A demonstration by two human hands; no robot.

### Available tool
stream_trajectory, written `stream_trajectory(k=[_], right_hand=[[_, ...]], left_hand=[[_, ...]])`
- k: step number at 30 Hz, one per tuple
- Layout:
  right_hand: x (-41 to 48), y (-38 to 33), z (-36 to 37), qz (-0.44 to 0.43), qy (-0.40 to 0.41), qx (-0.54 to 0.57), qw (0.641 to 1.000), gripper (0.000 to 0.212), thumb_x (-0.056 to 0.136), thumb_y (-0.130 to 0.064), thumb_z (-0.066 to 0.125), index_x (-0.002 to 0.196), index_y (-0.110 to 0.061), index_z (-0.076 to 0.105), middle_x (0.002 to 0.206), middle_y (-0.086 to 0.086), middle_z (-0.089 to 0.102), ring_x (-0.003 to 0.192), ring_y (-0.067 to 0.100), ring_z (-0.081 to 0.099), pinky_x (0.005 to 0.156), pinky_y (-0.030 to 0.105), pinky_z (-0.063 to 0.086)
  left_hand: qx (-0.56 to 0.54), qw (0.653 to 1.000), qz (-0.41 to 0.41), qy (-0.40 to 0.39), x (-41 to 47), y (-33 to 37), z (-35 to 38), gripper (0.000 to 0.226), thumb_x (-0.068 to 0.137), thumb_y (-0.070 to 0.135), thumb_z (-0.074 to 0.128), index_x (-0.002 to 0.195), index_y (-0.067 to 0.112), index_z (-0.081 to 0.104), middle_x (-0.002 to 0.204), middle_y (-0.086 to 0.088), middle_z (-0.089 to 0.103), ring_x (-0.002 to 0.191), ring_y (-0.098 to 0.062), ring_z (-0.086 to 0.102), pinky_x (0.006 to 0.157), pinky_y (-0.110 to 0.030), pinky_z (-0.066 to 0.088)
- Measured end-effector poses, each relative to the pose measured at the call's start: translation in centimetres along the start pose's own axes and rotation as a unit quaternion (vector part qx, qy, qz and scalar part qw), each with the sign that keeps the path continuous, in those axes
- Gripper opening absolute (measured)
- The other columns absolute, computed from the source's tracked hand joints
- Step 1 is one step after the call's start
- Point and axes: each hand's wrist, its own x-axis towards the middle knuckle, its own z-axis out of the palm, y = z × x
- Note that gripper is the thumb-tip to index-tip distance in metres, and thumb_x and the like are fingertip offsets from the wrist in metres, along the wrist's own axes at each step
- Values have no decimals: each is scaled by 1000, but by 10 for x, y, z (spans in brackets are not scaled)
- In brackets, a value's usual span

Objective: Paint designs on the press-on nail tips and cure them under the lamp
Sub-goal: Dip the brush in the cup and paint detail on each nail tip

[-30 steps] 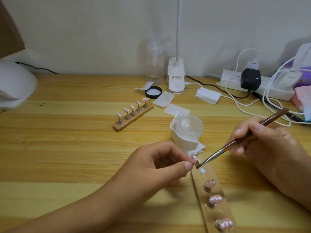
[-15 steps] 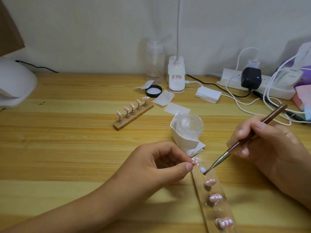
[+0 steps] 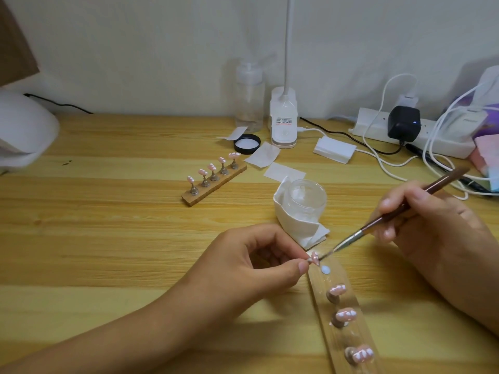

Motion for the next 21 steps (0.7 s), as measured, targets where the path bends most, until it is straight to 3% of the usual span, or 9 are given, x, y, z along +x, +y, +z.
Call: stream_trajectory(k=[2,6,9,12,15,21], right_hand=[[0,1,0,-7,10,-7,1000,29,94,-27,53,75,-22,74,74,-3,64,61,9,61,65,17,52],[-1,-1,1,4,-23,-16,1000,25,82,-46,72,77,-21,72,73,-2,63,62,12,60,66,18,52],[-1,0,1,14,-39,-18,999,32,81,-52,71,78,-20,70,67,-5,61,59,15,56,65,21,51],[2,1,-4,3,-19,2,1000,27,83,-46,70,78,-21,71,69,-4,62,61,13,58,65,20,52],[5,3,-9,5,-3,26,1000,26,89,-29,52,78,-21,74,73,-1,64,63,10,62,67,20,53],[3,2,-7,-8,-18,-2,1000,14,83,-33,67,84,-21,74,74,-2,65,66,12,63,69,20,53]], left_hand=[[-1,1000,0,-1,0,0,0,4,72,25,73,75,26,75,66,6,65,61,-6,56,60,-20,48],[1,1000,2,-2,0,-1,0,3,72,26,73,74,28,74,67,7,65,61,-5,56,60,-19,48],[0,1000,7,-1,-1,-1,1,4,73,26,73,77,27,75,69,7,66,63,-4,57,61,-19,49],[-17,1000,8,-3,0,-2,1,5,75,23,74,80,24,75,71,8,68,66,-3,60,63,-18,52],[-33,999,8,-13,0,-1,1,6,78,19,74,80,24,75,72,9,69,67,-2,60,63,-16,51],[-37,999,5,-12,0,-1,1,6,75,22,73,79,26,75,71,8,69,66,-3,61,62,-16,50]])
